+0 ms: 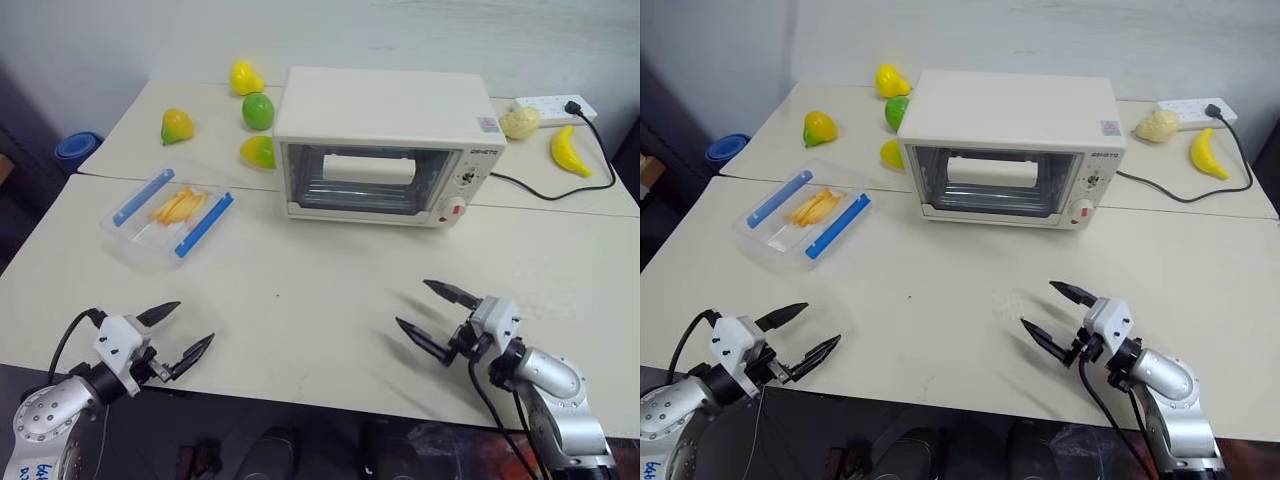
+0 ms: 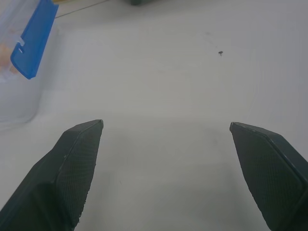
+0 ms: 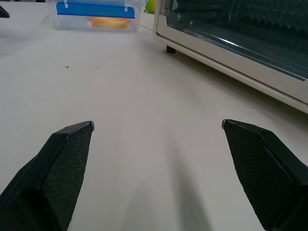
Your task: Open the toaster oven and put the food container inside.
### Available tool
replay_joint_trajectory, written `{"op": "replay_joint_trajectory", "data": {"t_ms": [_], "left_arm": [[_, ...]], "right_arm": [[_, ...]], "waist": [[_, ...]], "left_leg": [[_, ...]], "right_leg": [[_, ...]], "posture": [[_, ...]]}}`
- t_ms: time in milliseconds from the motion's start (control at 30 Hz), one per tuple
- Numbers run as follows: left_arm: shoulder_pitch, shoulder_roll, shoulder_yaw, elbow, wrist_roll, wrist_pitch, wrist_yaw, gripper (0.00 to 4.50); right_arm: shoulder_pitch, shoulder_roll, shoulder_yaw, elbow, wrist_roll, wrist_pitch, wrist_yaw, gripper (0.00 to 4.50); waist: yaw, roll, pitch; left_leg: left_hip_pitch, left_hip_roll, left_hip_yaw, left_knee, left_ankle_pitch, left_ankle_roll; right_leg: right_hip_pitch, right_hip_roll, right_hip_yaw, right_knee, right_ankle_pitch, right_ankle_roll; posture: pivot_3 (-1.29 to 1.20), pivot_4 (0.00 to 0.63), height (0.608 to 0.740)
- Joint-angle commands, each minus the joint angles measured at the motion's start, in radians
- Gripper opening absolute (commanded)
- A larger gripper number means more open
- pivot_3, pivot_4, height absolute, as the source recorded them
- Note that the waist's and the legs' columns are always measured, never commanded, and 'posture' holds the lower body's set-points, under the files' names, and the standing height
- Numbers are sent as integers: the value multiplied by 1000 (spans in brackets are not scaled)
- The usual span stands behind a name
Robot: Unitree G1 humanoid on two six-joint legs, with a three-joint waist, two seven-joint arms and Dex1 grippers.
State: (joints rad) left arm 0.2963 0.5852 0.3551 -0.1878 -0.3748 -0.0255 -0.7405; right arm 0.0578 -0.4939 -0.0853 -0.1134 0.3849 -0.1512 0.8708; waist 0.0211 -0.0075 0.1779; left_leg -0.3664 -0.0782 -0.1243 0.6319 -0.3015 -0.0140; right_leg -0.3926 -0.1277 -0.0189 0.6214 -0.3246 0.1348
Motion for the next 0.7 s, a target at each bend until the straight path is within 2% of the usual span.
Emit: {"op": "replay_joint_trajectory", "data": {"t_ms": [33, 133, 233, 367, 533, 700], "left_arm": [[0, 7, 21, -44, -22, 7, -2, 4500], [-11, 13, 23, -68, -60, 48, -10, 4500], [-33, 64, 21, -66, -106, 97, -81, 4500], [-109, 92, 45, -78, -258, 195, -148, 4500], [-231, 87, 40, -108, -309, 243, -122, 4500], [-326, 57, 41, -136, -355, 301, -56, 4500]], "right_arm": [[-22, -2, -9, -7, 34, 11, 17, 4461], [-78, 5, -21, -6, 78, 66, 12, 4461], [-161, -12, -37, -18, 133, 149, 10, 4461], [-283, -45, -45, -12, 191, 267, 22, 4461], [-411, -25, -53, 46, 209, 333, -10, 4461], [-484, -12, -46, 96, 181, 325, -4, 4461]], "waist": [[0, 0, 0], [-2, 0, 0], [-2, 0, 0], [-3, 1, 1], [-2, 1, 1], [-3, 1, 1]], "left_leg": [[0, 0, 0, 0, 0, 0], [0, 0, 0, 0, 0, 0], [0, 1, 0, 1, 0, 0], [-1, 2, 0, 2, 0, -1], [-2, 2, 0, 2, 0, -1], [-2, 2, 0, 2, 0, -1]], "right_leg": [[0, 0, 0, 0, 0, 0], [0, 0, 0, 0, 0, 0], [0, 1, 0, 0, 1, -1], [-1, 1, 0, 0, 1, -2], [-2, 1, 0, 0, 1, -2], [-2, 2, 0, 0, 1, -2]], "posture": [[0, 150, 740], [0, 150, 740], [0, 150, 740], [0, 150, 740], [0, 150, 740], [0, 150, 740]]}}
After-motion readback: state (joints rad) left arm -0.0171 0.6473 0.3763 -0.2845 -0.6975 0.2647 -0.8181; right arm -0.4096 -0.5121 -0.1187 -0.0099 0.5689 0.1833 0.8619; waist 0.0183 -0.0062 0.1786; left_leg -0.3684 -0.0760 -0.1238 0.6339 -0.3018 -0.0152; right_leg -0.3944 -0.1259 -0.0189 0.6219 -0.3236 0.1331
